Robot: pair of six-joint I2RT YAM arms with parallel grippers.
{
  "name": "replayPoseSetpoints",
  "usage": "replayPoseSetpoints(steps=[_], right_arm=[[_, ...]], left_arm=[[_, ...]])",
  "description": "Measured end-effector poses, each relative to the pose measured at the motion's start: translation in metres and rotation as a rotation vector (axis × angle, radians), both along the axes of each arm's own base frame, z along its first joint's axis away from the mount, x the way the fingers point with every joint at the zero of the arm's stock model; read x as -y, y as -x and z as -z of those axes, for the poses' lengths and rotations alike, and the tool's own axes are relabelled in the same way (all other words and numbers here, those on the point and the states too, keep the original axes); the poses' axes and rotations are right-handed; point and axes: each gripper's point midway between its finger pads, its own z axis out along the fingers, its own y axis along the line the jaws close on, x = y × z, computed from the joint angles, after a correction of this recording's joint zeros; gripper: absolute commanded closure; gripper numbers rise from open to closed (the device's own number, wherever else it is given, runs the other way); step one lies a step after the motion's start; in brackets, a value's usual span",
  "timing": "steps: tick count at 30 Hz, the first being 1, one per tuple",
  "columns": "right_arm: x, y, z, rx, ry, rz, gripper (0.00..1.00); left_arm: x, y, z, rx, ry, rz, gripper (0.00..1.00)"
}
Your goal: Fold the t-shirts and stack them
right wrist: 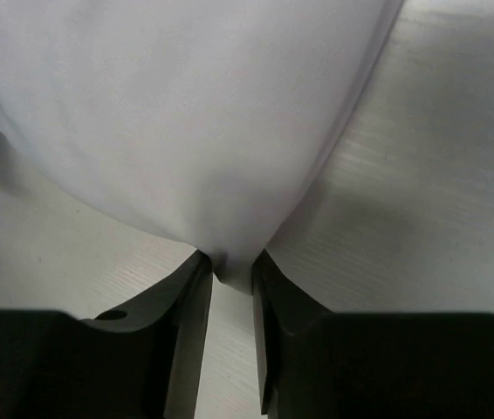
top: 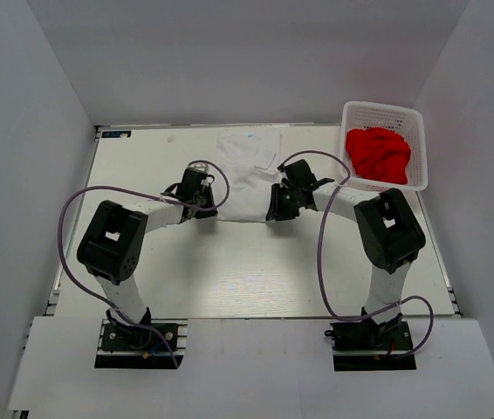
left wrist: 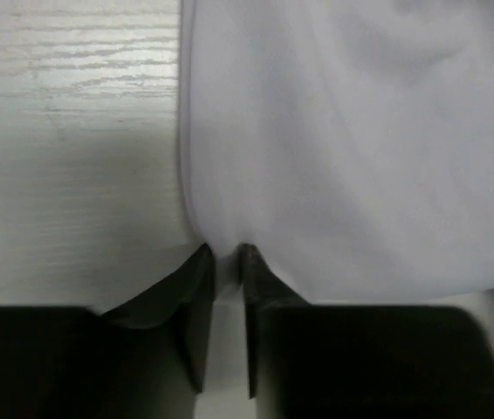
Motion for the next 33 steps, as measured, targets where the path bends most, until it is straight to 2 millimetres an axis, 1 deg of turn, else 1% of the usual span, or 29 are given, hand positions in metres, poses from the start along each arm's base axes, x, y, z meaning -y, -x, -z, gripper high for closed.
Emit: replayPoseSetpoints(steps=[1,2,3,4,7,9,11,14,16,19,22,25,27,29,30,31,33], right_arm=[[0.0,-0.001,0.001,0.0,0.002,0.005,0.87],[0.001,0.0,0.003,-0.006,0.006,0.006,0.99],[0.001,0.001,0.007,-0.016,0.011,0.011,1.0],[0.001,0.002,0.009,-0.028,0.009,0.016,1.0],[0.001,0.003,0.008,-0.03,0.012,0.014,1.0],[0.002,0.005,0.007,-0.031,0.021,0.012,1.0],[0.005,0.012,0.004,-0.043,0.037,0.004,1.0],[0.012,0.031,-0.011,-0.046,0.046,-0.022,1.0],[0.017,0.049,-0.027,-0.04,0.034,-0.042,1.0],[0.021,0.075,-0.053,-0.033,0.002,-0.09,1.0],[0.02,0.092,-0.082,-0.005,-0.041,-0.142,1.0],[0.021,0.106,-0.105,0.017,-0.071,-0.185,1.0],[0.021,0.111,-0.116,0.028,-0.088,-0.206,1.0],[0.021,0.114,-0.124,0.033,-0.101,-0.215,1.0],[0.021,0.114,-0.126,0.038,-0.104,-0.215,1.0],[0.021,0.114,-0.129,0.044,-0.108,-0.216,1.0],[0.02,0.112,-0.133,0.055,-0.115,-0.215,1.0]], left_arm=[[0.002,-0.001,0.0,0.003,0.007,0.006,0.8],[0.004,-0.001,0.001,0.002,0.014,0.01,0.91],[0.006,-0.001,0.002,-0.001,0.022,0.015,0.98],[0.007,-0.001,0.001,-0.001,0.03,0.022,1.0],[0.01,0.003,0.002,-0.013,0.047,0.034,1.0],[0.01,0.01,0.001,-0.028,0.053,0.039,1.0],[0.007,0.026,0.0,-0.06,0.061,0.045,1.0],[0.004,0.065,-0.007,-0.129,0.083,0.076,1.0],[0.008,0.088,-0.02,-0.156,0.119,0.117,1.0],[0.02,0.115,-0.05,-0.161,0.198,0.197,1.0],[0.027,0.134,-0.079,-0.16,0.252,0.257,1.0],[0.029,0.148,-0.098,-0.178,0.278,0.285,0.99],[0.029,0.156,-0.111,-0.183,0.296,0.3,0.99],[0.03,0.159,-0.126,-0.17,0.314,0.31,0.99],[0.03,0.16,-0.13,-0.17,0.316,0.312,1.0],[0.032,0.157,-0.14,-0.147,0.324,0.316,1.0],[0.033,0.153,-0.15,-0.127,0.325,0.313,1.0]])
